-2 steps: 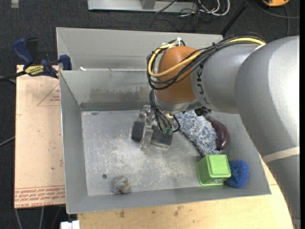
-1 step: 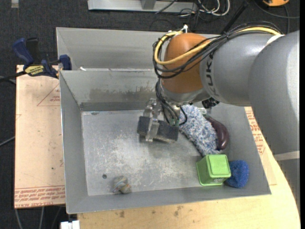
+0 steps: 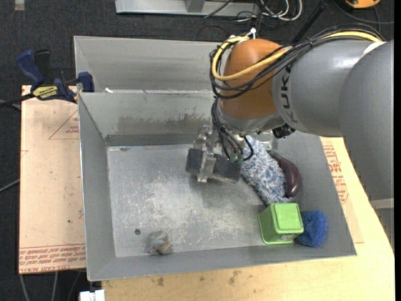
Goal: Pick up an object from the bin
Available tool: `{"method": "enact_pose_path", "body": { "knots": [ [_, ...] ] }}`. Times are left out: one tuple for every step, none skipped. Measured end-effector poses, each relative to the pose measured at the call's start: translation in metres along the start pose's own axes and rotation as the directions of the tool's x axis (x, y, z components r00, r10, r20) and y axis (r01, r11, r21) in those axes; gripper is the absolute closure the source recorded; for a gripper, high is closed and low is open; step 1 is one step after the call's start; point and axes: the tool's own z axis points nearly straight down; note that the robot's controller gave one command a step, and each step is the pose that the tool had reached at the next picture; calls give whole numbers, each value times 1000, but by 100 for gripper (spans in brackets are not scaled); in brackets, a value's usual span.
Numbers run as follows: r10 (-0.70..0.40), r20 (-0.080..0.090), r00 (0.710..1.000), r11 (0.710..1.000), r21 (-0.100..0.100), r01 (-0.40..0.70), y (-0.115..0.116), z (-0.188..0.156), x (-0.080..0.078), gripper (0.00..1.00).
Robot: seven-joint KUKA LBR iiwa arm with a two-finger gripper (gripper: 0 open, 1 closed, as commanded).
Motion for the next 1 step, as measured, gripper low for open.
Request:
{"method": "enact_pose_path", "body": {
  "knots": [
    [0, -6, 1000, 1000, 1, 0, -4, -136, -11, 100]
  ]
}}
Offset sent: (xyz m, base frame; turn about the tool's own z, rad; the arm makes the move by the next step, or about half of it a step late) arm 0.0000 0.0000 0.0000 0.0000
